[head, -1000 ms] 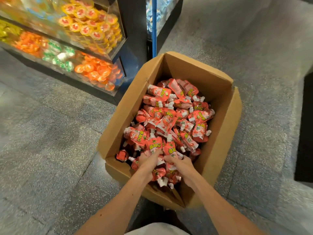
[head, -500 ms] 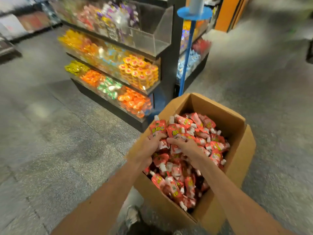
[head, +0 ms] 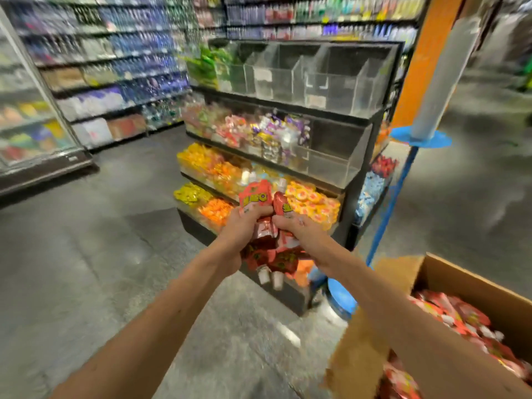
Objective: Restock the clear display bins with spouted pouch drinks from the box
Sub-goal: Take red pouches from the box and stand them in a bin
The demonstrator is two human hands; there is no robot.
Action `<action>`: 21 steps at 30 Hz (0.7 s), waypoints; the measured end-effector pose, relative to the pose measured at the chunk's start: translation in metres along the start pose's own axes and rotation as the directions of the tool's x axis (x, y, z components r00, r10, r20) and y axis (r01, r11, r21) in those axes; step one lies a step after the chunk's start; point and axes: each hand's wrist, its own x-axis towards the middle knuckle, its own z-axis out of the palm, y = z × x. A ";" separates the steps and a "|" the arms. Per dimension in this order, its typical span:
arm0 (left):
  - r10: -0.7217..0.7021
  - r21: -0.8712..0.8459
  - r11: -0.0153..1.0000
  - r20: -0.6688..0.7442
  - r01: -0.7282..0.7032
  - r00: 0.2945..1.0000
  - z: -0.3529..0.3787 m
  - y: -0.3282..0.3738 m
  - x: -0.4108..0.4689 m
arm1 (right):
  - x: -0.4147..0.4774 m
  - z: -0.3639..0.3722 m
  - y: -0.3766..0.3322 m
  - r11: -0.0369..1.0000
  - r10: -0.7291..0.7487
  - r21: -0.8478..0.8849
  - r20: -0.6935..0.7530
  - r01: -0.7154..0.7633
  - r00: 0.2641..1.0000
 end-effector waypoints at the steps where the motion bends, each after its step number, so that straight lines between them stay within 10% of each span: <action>1: 0.039 0.013 0.999 0.011 -0.039 0.999 -0.021 0.014 0.009 | 0.012 0.014 -0.014 1.000 -0.025 0.012 0.011 0.025 1.000; 21: 0.231 0.139 0.953 0.232 -0.268 0.945 -0.188 0.201 0.342 | 0.396 0.074 -0.183 0.968 -0.225 0.083 -0.135 0.237 0.965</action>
